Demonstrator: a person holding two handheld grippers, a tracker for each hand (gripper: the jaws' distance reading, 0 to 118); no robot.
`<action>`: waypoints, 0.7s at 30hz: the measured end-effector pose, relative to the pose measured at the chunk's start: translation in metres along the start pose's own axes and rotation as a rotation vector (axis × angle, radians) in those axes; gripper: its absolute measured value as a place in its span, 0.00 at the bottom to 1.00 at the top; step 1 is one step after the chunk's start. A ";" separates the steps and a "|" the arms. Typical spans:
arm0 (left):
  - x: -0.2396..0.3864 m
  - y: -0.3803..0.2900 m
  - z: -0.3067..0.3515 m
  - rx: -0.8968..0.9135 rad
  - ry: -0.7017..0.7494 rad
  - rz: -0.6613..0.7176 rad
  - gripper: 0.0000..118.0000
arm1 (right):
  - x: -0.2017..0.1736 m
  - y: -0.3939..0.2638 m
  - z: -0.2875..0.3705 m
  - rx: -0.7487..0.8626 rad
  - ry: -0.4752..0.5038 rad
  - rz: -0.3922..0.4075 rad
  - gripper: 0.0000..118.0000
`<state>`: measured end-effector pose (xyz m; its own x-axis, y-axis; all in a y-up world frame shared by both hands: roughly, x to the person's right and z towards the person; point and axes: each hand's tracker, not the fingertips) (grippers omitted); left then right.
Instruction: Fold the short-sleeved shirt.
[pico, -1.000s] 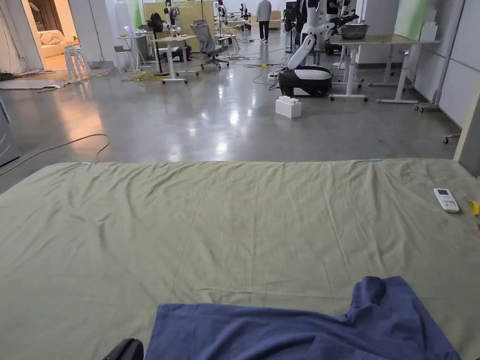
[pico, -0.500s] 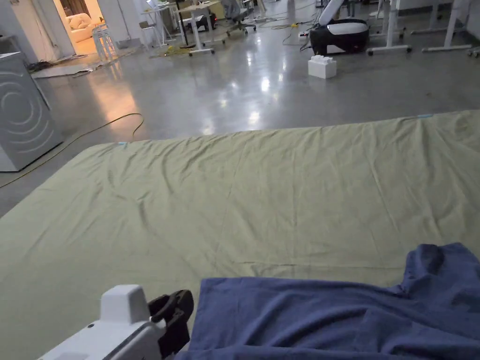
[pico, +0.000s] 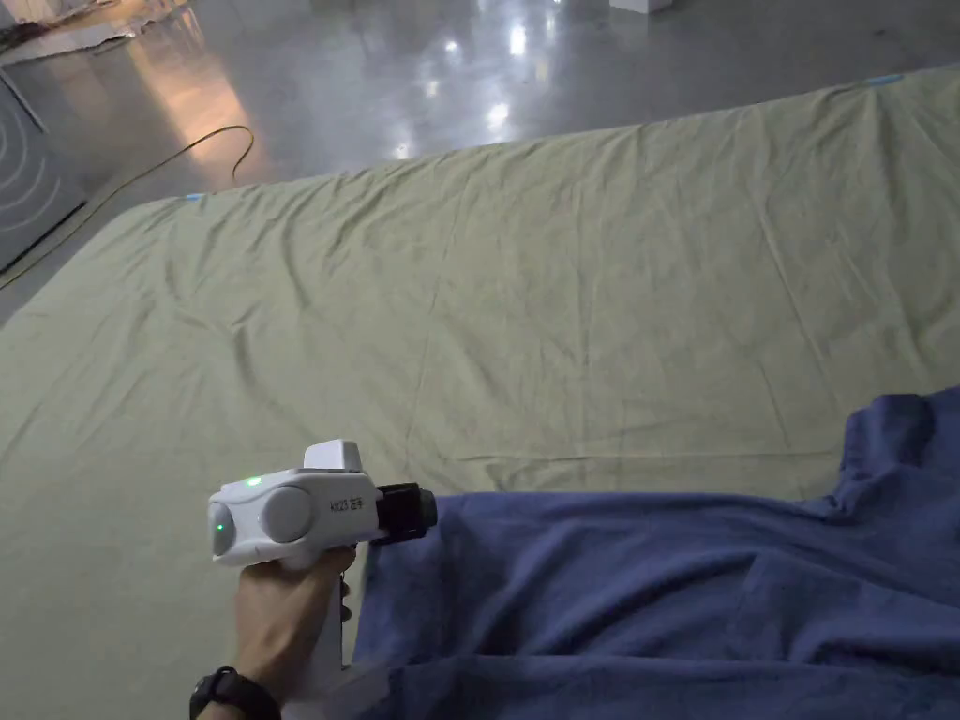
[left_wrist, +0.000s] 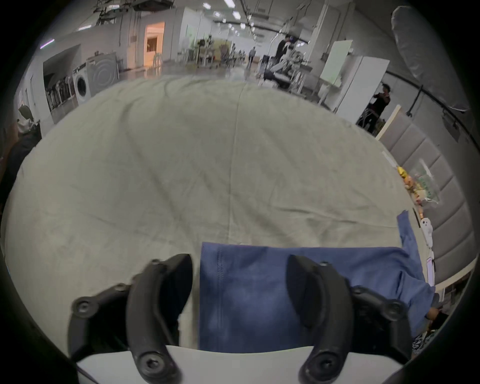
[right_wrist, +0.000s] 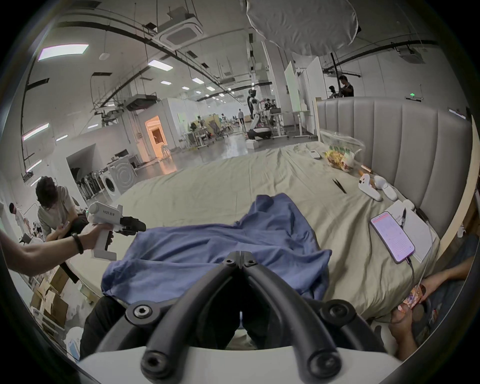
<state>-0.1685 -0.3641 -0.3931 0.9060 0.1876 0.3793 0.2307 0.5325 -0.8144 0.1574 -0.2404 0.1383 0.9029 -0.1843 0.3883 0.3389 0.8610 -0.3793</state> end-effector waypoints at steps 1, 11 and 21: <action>0.001 -0.003 -0.005 -0.016 0.013 -0.009 0.30 | 0.001 -0.001 -0.003 -0.009 -0.005 -0.001 0.00; 0.036 0.007 -0.028 -0.147 0.127 -0.196 0.10 | 0.024 0.037 -0.057 -0.063 -0.014 0.047 0.00; 0.043 0.020 -0.028 -0.232 0.126 -0.196 0.10 | 0.137 0.119 -0.279 -0.393 -0.159 0.038 0.65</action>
<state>-0.1145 -0.3685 -0.4057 0.8699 -0.0115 0.4931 0.4666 0.3437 -0.8150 0.3956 -0.2961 -0.0880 0.8752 -0.0543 0.4807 0.4089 0.6142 -0.6750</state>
